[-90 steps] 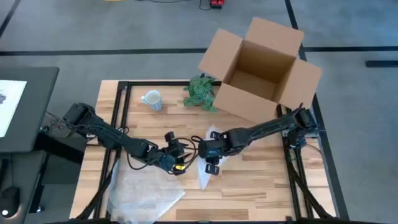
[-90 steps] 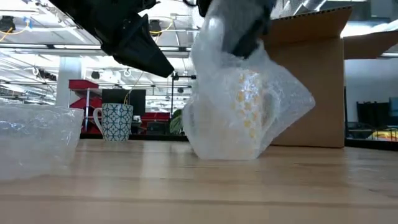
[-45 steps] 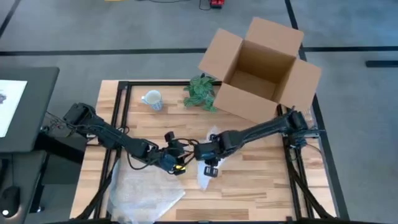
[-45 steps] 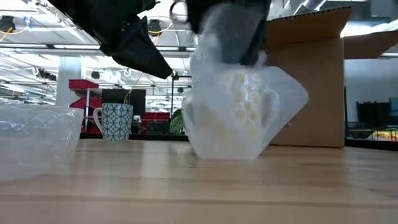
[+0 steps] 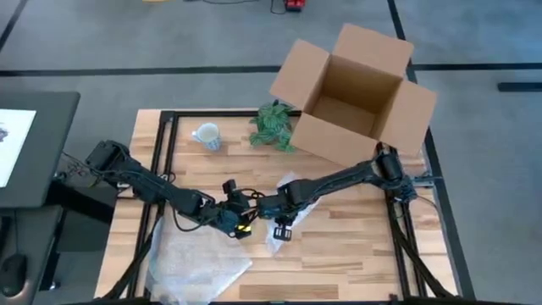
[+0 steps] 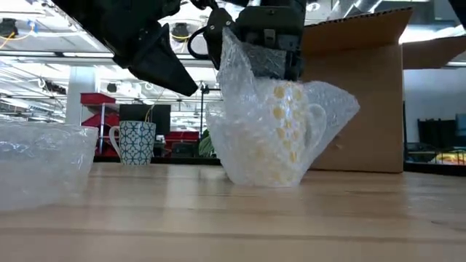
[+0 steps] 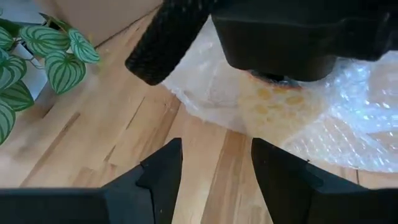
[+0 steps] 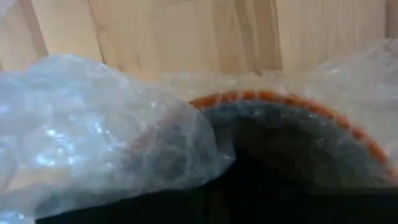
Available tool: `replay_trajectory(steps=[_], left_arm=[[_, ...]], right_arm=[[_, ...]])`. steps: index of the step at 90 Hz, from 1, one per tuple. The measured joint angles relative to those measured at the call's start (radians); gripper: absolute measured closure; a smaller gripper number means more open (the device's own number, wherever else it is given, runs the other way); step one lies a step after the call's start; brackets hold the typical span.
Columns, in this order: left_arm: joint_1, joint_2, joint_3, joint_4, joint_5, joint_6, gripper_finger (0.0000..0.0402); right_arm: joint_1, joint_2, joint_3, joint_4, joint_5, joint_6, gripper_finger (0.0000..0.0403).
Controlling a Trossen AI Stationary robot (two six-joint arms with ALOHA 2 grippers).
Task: Wrap mug
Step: Wrap the yellow mug
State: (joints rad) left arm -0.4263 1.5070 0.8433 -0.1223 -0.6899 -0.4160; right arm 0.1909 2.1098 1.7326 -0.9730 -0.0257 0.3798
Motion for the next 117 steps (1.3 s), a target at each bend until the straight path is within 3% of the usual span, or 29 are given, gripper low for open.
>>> replay_trajectory(steps=[22,42,57,87,117], left_arm=[[-0.001,0.000,0.001,0.005,0.002,0.000,0.0229],[-0.002,0.000,0.001,0.001,0.004,0.001,0.0229],[-0.002,0.000,0.001,-0.002,0.004,0.000,0.0229],[-0.027,0.001,0.000,-0.069,0.004,-0.014,0.0229],[-0.039,0.000,0.001,-0.105,0.003,-0.037,0.0229]], right_arm=[[0.013,-0.097,0.124,-0.109,0.010,0.007,0.0364],[0.037,-0.104,0.136,-0.126,0.018,0.012,0.0377],[0.030,-0.008,0.102,-0.091,0.029,0.015,0.0400],[-0.006,0.175,0.106,-0.070,0.018,-0.048,0.0399],[0.000,0.037,0.117,-0.063,0.067,-0.073,0.0335]])
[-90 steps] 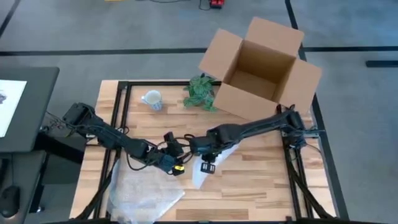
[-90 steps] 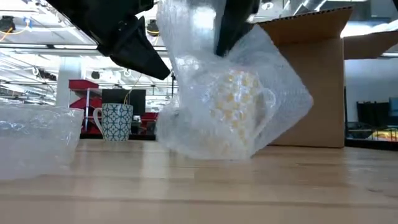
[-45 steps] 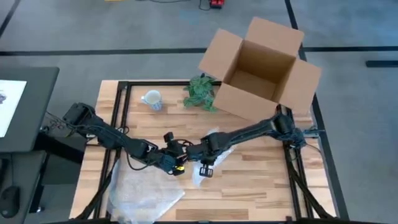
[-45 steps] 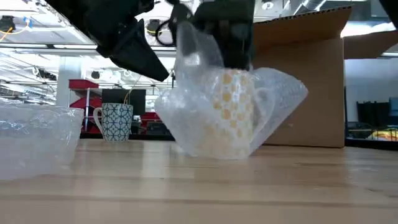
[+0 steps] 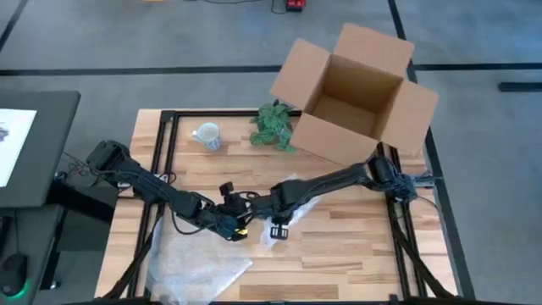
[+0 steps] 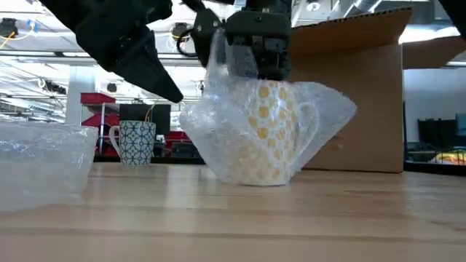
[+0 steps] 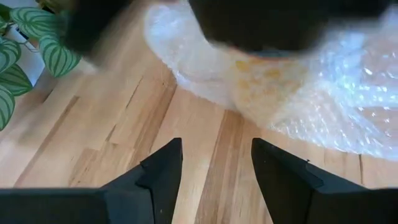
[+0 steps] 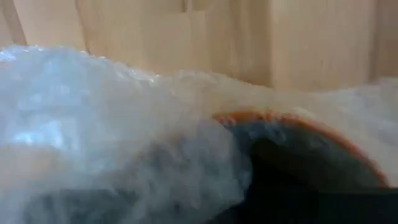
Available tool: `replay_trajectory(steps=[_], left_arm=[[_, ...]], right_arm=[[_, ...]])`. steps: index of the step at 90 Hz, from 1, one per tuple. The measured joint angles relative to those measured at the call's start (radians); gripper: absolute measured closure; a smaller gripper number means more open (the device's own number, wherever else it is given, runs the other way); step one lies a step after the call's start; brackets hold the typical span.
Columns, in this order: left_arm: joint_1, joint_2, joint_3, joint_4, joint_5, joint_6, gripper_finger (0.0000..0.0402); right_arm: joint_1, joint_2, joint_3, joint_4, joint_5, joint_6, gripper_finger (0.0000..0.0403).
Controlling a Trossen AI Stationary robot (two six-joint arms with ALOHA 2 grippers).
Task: Wrap mug
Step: Wrap the yellow mug
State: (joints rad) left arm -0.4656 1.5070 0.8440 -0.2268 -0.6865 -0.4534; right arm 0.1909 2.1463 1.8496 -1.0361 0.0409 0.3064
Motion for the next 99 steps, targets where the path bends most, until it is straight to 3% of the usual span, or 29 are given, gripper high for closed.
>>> replay_trajectory(steps=[26,37,48,73,99], left_arm=[[-0.001,0.000,0.000,-0.008,0.000,0.000,0.0229],[-0.001,0.000,0.000,-0.012,0.000,0.000,0.0229],[-0.001,0.000,0.000,-0.017,0.000,-0.001,0.0229],[-0.040,-0.070,0.000,-0.059,0.001,-0.030,0.0229],[-0.093,-0.111,-0.001,-0.054,0.003,0.000,0.0229]], right_arm=[[0.005,-0.146,0.006,-0.012,0.015,0.000,0.0258],[0.007,-0.186,0.010,-0.007,0.012,0.014,0.0248],[0.011,-0.160,0.010,-0.008,0.008,0.033,0.0276],[-0.008,0.037,0.010,-0.021,0.002,0.040,0.0392],[-0.020,0.136,0.021,-0.011,-0.023,-0.027,0.0380]])
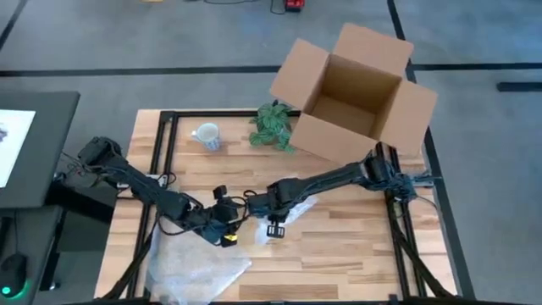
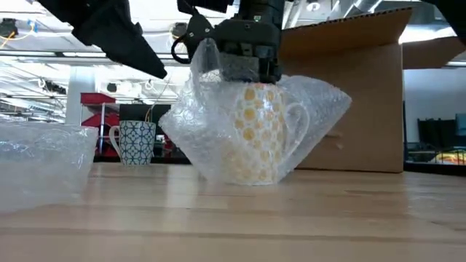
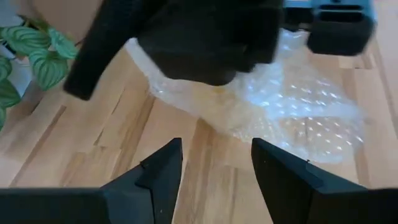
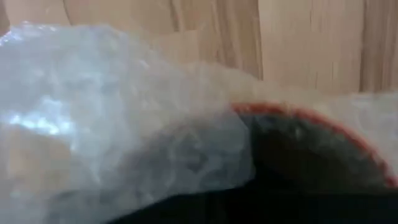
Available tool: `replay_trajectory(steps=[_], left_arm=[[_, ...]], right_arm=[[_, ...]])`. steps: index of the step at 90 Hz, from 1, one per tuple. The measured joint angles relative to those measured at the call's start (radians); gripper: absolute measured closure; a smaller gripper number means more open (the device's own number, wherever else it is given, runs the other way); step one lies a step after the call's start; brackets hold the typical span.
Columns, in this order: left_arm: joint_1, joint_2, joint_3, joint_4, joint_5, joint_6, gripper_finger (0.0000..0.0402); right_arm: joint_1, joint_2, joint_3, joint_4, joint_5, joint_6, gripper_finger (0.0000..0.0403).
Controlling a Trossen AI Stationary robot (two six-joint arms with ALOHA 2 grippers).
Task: Wrap mug
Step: Wrap the yellow mug
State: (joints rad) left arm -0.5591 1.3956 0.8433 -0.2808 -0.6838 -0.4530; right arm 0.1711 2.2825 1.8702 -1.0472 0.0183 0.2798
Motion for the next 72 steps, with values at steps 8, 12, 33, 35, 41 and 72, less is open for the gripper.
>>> replay_trajectory(steps=[8,12,33,35,41,72], left_arm=[[0.000,0.008,0.000,0.013,0.000,-0.001,0.0229],[-0.001,0.011,0.000,0.020,0.001,0.003,0.0229],[-0.014,0.010,0.002,0.200,0.057,0.140,0.0229],[-0.017,0.010,0.002,0.226,0.060,0.160,0.0229],[-0.019,0.011,0.002,0.304,0.092,0.221,0.0229],[0.056,0.135,0.003,0.522,0.198,0.343,0.0229]], right_arm=[[0.002,-0.033,-0.008,0.009,0.001,-0.001,0.0367],[0.007,-0.058,-0.010,0.022,0.003,-0.001,0.0357],[0.015,-0.199,-0.013,0.059,0.031,-0.021,0.0280],[0.015,-0.209,-0.012,0.063,0.037,-0.023,0.0271],[0.015,-0.230,-0.012,0.058,0.045,-0.027,0.0242],[0.016,-0.248,-0.013,0.055,0.044,-0.030,0.0181]])
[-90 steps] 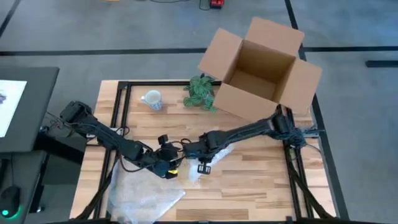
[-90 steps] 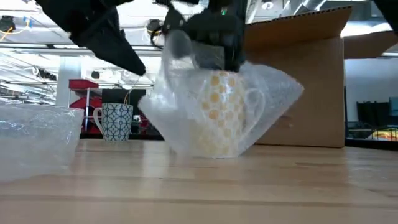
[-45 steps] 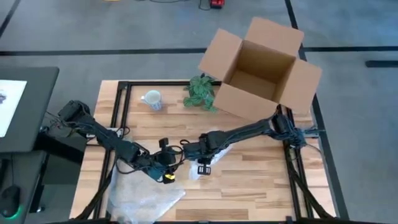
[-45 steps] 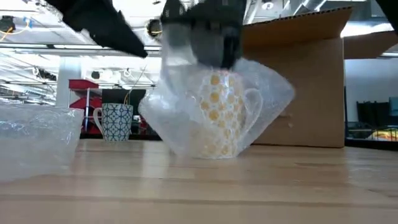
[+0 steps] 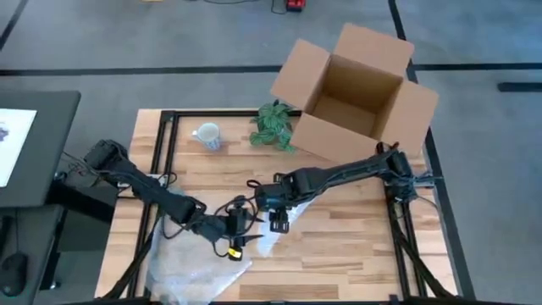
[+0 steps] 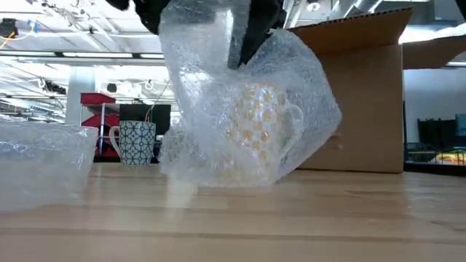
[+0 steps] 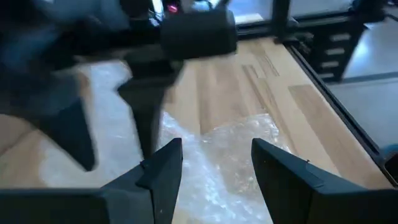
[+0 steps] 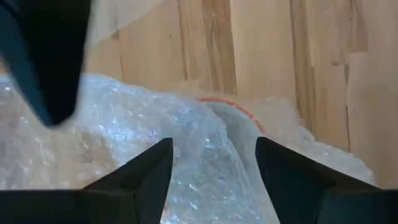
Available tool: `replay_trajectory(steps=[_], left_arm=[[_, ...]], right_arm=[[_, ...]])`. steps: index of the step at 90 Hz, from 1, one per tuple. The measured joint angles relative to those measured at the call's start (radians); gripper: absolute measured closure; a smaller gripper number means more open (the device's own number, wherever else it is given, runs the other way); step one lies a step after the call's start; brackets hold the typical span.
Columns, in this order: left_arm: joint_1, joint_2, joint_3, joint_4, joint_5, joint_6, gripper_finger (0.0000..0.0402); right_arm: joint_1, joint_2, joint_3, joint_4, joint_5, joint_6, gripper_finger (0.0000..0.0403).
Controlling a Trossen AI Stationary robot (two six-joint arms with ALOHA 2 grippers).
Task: Wrap mug
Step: Wrap the yellow mug
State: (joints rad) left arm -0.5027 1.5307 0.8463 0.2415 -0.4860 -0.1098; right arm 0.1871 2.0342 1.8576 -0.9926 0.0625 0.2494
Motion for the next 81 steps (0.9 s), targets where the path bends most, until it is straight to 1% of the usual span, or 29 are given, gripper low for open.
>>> replay_trajectory(steps=[9,14,22,36,51,58,65,81], left_arm=[[0.035,0.050,0.000,0.018,-0.020,-0.027,0.0229],[0.056,0.070,0.000,0.014,-0.039,-0.065,0.0230],[0.093,0.089,0.000,-0.015,-0.039,-0.141,0.0235],[0.135,0.088,0.000,-0.069,0.010,-0.223,0.0248],[0.137,0.089,0.000,-0.065,0.013,-0.229,0.0260],[0.137,0.089,0.000,-0.064,0.013,-0.229,0.0263],[0.137,0.090,0.000,-0.062,0.015,-0.228,0.0263],[0.133,0.090,0.000,-0.067,0.022,-0.228,0.0263]], right_arm=[[0.000,-0.002,0.000,-0.006,0.000,0.000,0.0186],[0.000,-0.011,0.000,-0.023,-0.001,0.001,0.0189],[0.003,-0.027,0.002,-0.028,-0.008,0.006,0.0194],[0.015,-0.093,0.002,-0.041,-0.008,0.031,0.0205],[0.032,-0.176,0.002,-0.015,-0.003,0.041,0.0230],[0.039,-0.187,0.004,-0.004,-0.003,0.057,0.0255],[0.040,-0.178,0.002,-0.028,0.005,0.070,0.0290],[-0.005,-0.064,-0.032,-0.035,0.022,0.101,0.0385]])
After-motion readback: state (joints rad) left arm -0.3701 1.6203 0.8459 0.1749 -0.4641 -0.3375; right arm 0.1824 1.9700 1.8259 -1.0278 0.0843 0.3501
